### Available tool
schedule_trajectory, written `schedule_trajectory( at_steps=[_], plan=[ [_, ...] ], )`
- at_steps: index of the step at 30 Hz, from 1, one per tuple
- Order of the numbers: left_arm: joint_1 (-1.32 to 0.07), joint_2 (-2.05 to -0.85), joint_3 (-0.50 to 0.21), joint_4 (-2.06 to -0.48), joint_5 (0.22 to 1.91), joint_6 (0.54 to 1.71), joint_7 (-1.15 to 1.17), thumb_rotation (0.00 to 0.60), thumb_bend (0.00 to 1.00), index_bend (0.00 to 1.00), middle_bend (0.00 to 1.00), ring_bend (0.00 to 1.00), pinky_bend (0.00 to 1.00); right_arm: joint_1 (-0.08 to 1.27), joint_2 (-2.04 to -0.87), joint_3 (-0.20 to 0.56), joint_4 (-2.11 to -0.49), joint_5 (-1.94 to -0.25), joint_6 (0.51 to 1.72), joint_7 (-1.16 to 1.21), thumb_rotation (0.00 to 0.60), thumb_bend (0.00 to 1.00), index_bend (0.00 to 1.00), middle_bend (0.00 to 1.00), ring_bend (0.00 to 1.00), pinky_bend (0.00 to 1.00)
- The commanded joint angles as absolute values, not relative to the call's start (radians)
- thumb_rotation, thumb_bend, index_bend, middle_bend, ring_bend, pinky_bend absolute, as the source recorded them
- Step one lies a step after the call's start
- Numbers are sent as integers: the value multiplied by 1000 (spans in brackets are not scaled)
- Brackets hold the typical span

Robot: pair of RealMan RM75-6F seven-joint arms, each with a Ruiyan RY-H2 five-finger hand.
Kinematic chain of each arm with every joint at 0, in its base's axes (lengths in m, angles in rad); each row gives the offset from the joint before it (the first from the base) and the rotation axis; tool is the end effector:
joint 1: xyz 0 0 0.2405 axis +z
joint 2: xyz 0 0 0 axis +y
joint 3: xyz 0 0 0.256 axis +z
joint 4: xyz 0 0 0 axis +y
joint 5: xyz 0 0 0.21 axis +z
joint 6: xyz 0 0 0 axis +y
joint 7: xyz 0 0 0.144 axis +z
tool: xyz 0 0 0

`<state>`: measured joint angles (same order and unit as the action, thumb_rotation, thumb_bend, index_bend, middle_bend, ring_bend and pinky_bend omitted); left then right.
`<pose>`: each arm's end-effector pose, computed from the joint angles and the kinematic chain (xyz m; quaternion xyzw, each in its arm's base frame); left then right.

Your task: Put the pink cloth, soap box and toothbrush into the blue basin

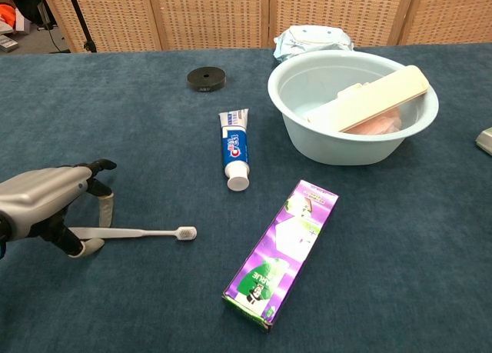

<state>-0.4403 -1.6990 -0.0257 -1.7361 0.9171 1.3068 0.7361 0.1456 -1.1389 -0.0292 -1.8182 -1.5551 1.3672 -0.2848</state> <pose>-0.1886 0.2181 -0.0508 -0.6839 -0.4820 -0.2585 0.4829 -0.2578 -0.1734 0.1094 0.6828 -0.3804 0.3460 0.5190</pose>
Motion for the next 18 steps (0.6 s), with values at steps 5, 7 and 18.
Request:
schedule_trajectory(
  at_steps=[5, 7, 18],
  plan=[
    [-438, -1697, -28, -1729, 927, 1312, 738, 600, 365, 658, 0, 0, 0, 144, -1139, -29, -1820, -1554, 1364, -288, 600, 105, 53, 0, 0, 136],
    [-437, -1696, -29, -1726, 931, 1315, 738, 600, 367, 662, 0, 0, 0, 144, -1139, -29, -1820, -1553, 1363, -289, 600, 105, 53, 0, 0, 136],
    [-435, -1676, -57, -1721, 963, 1329, 713, 600, 382, 737, 0, 0, 0, 143, -1138, -30, -1825, -1556, 1358, -297, 600, 105, 53, 0, 0, 136]
  ],
)
